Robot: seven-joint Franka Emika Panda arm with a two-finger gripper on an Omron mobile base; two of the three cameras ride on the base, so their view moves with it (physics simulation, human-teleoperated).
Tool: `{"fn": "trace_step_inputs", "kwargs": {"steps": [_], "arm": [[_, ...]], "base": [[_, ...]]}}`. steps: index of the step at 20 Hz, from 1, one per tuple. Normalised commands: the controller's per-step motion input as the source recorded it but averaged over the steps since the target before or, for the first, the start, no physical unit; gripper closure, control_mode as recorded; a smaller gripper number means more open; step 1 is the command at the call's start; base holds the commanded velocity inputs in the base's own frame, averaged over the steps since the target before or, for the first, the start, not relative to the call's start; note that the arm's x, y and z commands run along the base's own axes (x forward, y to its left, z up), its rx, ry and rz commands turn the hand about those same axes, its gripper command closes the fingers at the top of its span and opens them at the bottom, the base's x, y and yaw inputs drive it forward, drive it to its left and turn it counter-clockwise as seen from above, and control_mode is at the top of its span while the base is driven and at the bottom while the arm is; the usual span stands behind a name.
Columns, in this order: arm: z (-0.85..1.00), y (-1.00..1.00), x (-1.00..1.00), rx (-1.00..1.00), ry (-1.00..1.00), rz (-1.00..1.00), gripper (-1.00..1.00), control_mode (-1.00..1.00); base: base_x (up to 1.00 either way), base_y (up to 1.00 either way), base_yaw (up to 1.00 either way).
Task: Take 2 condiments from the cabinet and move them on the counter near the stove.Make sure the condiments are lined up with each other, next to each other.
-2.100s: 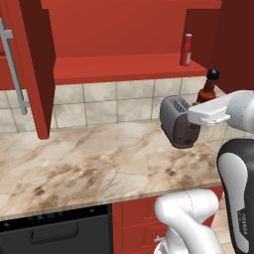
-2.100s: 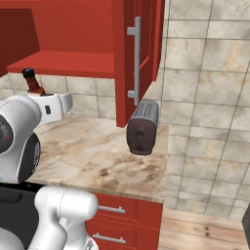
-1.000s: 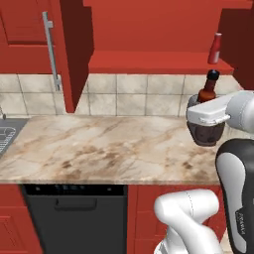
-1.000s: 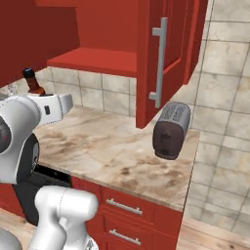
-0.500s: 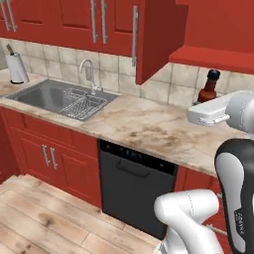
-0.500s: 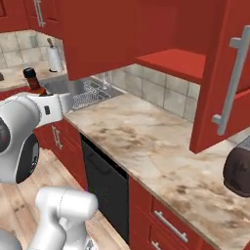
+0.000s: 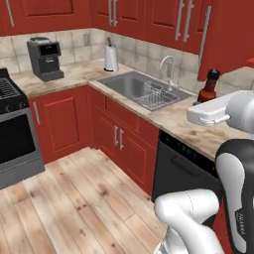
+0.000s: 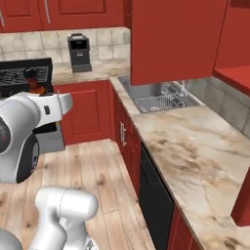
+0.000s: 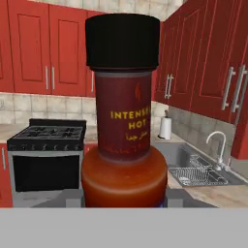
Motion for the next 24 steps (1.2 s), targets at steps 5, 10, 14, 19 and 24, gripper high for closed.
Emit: {"fn": "trace_step_inputs", "kwargs": {"steps": [5,10,14,19,24], "arm": [[0.00,0.00,0.00,0.00,0.00,0.00,1.00,1.00],[0.00,0.00,0.00,0.00,0.00,0.00,1.00,1.00],[0.00,0.00,0.00,0.00,0.00,0.00,1.00,1.00],[0.00,0.00,0.00,0.00,0.00,0.00,1.00,1.00],[0.00,0.00,0.00,0.00,0.00,0.00,1.00,1.00]], "base": [[0.02,0.18,0.50],[0.17,0.17,0.19],[0.24,0.17,0.03],[0.06,0.39,0.03],[0.28,0.61,0.02]]}}
